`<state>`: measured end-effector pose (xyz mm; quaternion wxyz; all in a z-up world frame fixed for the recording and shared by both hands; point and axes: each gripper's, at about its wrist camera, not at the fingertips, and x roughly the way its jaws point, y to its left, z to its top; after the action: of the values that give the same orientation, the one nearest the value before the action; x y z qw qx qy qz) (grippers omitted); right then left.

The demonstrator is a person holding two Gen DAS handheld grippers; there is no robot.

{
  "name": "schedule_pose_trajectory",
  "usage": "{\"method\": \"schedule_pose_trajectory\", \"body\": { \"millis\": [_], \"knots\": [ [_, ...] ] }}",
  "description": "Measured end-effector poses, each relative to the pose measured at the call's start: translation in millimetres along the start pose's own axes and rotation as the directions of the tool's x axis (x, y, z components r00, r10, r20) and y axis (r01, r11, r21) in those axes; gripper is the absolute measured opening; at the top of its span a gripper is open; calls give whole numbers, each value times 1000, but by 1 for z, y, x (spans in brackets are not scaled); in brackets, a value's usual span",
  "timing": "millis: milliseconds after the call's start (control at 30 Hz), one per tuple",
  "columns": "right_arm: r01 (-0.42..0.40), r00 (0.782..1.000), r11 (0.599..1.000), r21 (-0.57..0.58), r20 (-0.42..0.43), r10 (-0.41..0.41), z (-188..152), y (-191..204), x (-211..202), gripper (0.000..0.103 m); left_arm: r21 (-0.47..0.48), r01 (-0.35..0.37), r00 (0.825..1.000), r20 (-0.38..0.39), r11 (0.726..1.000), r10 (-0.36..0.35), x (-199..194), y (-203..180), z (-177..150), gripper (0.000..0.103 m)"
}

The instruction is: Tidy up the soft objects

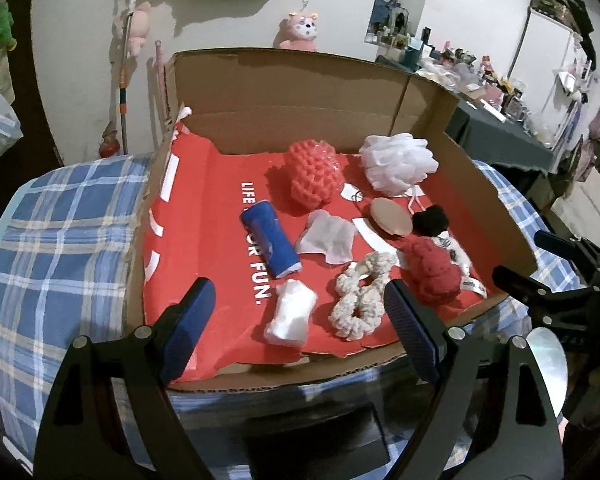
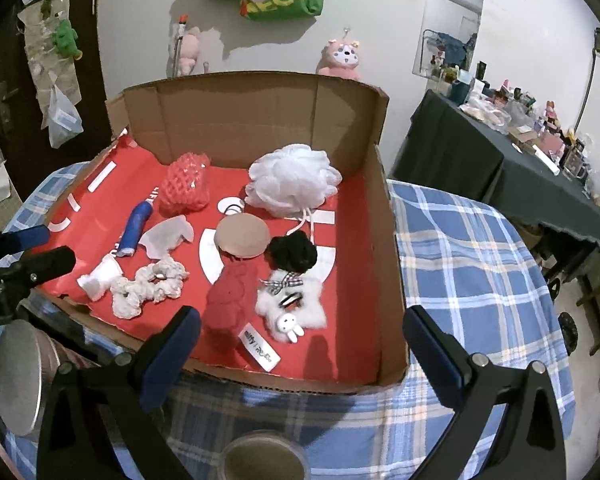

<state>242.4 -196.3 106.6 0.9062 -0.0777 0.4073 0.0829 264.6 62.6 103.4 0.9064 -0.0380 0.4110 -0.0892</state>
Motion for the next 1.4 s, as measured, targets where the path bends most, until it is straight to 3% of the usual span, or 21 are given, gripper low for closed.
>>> {"method": "schedule_pose_trajectory", "body": {
  "millis": [667,1400],
  "knots": [
    [9,1000,1000,20,-6,-9,-8,0,10,103,22,-74,996,-40,997,75,21,3,-16,86],
    [-2,1000,1000,29,-18,2,-11,0,16,103,32,-90,995,-31,995,91,21,2,-16,86]
  ]
}}
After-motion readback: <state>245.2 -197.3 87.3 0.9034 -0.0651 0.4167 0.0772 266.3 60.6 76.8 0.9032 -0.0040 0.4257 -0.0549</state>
